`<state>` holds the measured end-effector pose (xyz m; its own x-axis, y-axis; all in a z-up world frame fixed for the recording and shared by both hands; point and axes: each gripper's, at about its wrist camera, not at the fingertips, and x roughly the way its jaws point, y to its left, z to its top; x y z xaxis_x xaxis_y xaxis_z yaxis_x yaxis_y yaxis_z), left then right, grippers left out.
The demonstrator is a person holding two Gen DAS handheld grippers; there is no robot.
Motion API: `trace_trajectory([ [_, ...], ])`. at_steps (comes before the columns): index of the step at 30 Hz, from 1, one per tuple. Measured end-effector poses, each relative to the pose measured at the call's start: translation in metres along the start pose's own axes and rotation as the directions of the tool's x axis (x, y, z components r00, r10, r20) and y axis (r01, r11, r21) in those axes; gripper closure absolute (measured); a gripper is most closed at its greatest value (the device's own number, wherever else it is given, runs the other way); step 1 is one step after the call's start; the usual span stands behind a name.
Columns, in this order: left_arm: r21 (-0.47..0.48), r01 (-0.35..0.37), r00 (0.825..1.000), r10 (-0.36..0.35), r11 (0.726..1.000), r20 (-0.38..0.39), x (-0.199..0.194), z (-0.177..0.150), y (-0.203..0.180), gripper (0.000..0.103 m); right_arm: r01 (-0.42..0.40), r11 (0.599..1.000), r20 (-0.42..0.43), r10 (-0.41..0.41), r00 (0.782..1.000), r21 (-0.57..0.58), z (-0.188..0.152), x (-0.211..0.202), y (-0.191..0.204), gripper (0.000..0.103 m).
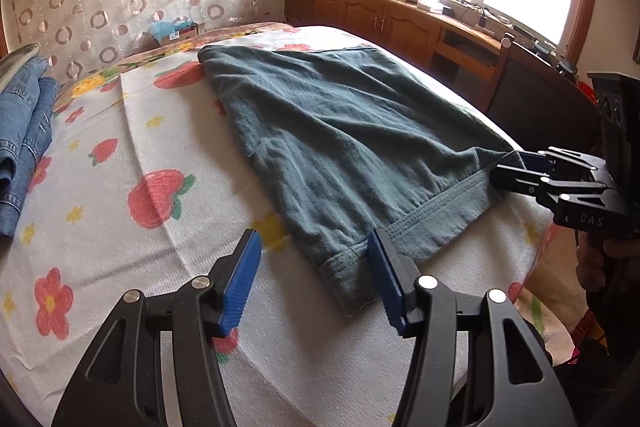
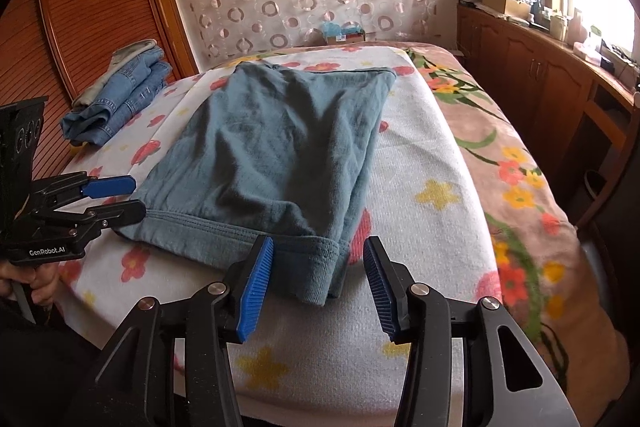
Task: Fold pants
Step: 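Move the right gripper to the shorts leg hem and close on it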
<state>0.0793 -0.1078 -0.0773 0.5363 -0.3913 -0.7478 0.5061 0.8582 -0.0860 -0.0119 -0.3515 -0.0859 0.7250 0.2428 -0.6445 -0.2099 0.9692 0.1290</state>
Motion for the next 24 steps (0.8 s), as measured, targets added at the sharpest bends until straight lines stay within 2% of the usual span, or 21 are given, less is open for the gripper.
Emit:
trace_trajectory([
  [5,-0.008,0.009,1.0,-0.009,1.0,0.004,0.0,-0.001,0.002,0.045,-0.028,1.0,0.018,0.028,0.999,0.011,-0.002,0.001,0.002,0.054],
  [18,-0.004,0.008,1.0,-0.008,1.0,0.006,-0.003,-0.002,-0.002,0.045,0.009,0.999,0.043,-0.007,0.999,-0.038,-0.008,0.002,0.01,0.058],
  [21,0.006,0.024,1.0,-0.024,1.0,0.003,-0.003,-0.003,-0.006,0.05,0.007,0.999,0.051,-0.005,0.999,-0.043,-0.009,0.002,0.01,0.058],
  [24,0.01,0.032,0.999,-0.032,0.999,-0.003,-0.003,-0.004,-0.009,0.051,0.005,0.999,0.057,-0.002,0.998,-0.047,-0.011,0.003,0.009,0.058],
])
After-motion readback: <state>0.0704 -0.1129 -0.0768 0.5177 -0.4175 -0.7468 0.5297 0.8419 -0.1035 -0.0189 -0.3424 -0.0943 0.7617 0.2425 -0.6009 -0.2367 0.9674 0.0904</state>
